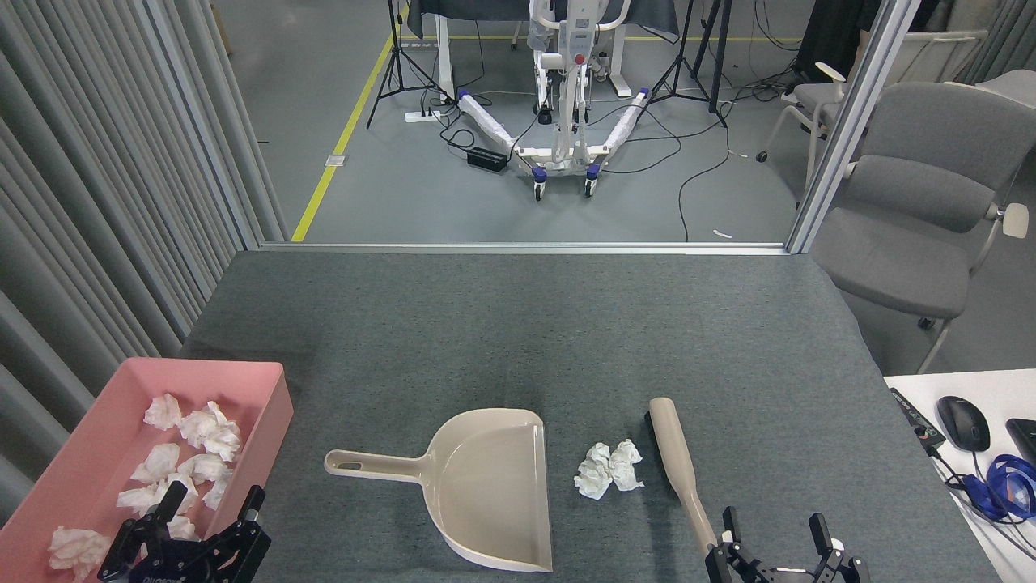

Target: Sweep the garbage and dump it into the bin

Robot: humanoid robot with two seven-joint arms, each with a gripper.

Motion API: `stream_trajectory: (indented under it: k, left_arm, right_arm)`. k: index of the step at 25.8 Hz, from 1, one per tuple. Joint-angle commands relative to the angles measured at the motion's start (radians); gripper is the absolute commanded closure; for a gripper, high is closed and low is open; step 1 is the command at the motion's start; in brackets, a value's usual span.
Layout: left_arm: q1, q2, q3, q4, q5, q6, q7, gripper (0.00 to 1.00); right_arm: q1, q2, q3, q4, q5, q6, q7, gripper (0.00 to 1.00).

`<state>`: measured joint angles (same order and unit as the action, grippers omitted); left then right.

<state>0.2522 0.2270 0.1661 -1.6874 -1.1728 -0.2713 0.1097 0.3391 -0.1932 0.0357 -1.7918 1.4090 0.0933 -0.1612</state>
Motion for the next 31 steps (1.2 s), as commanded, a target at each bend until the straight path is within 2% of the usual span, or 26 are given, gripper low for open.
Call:
stream_trajectory:
  k: [1,6,9,16,23,31]
  left_arm:
    - [-0.001,0.009,0.000,0.003,0.001,0.001,0.001,0.00]
    - [0.002,0.014,0.000,0.000,0.001,0.010,-0.001,0.00]
    - [0.002,0.014,0.003,0.005,0.005,0.015,-0.002,0.00]
    - [0.005,0.018,0.006,0.006,0.022,0.006,0.001,0.00]
    - [0.012,0.014,0.006,-0.002,0.050,0.007,0.001,0.00]
    - [0.019,-0.020,0.039,-0.006,0.062,0.003,0.001,0.00]
  right_arm:
    - [-0.005,0.000,0.001,0.000,0.001,0.003,0.009,0.02]
    - [-0.008,0.003,0.004,0.000,0.015,0.003,0.009,0.02]
    - [-0.006,0.031,0.012,0.000,0.024,0.003,0.009,0.02]
    - [-0.017,0.038,0.076,0.011,0.065,0.034,0.008,0.02]
    - [-0.018,0.047,0.082,0.045,0.065,0.033,0.008,0.02]
    - [-0.020,0.052,0.084,0.092,0.064,0.033,0.008,0.02]
